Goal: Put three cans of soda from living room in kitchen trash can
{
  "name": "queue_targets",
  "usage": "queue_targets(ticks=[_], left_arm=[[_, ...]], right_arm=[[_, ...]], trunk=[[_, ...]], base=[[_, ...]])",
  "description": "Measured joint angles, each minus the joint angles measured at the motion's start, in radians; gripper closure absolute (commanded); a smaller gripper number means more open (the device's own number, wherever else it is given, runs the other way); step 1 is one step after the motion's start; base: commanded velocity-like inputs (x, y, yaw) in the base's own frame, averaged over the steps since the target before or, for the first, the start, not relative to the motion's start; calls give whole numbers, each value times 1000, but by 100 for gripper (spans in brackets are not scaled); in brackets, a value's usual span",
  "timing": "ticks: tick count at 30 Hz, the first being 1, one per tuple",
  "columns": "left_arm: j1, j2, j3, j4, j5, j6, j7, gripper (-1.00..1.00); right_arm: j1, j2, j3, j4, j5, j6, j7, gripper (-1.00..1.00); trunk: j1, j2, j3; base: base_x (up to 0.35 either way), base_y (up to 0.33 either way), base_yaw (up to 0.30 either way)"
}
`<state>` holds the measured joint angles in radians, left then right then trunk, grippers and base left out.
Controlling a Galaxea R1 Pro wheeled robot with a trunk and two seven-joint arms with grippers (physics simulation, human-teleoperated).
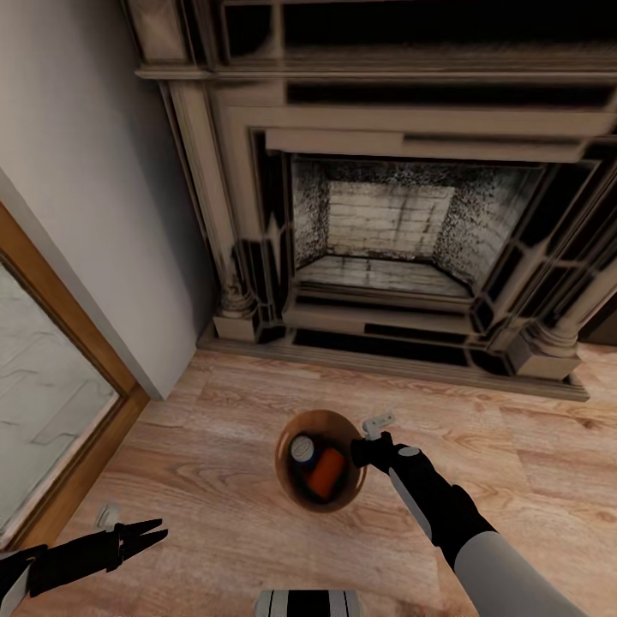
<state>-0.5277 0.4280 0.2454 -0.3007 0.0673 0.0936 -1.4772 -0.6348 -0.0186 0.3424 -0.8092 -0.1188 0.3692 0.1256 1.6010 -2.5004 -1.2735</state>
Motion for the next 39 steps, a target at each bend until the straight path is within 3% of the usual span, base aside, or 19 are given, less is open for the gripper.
queue_targets(ticks=[15,20,25,39], left_arm=[[0,0,0,0,0,0,0,-100],[0,0,0,0,0,1,0,-100],[0,0,0,0,0,0,0,-100],[0,0,0,0,0,1,0,-100]], right_arm=[[0,0,0,1,0,0,0,100],[0,0,0,0,0,0,0,100],[0,0,0,1,0,0,0,100],[0,0,0,0,0,0,0,100]], trunk=[[4,-2,-35],[4,-2,-35],[6,-3,-54],[6,-3,-54]], base=[[0,0,0],[0,0,0],[0,0,0],[0,0,0]])
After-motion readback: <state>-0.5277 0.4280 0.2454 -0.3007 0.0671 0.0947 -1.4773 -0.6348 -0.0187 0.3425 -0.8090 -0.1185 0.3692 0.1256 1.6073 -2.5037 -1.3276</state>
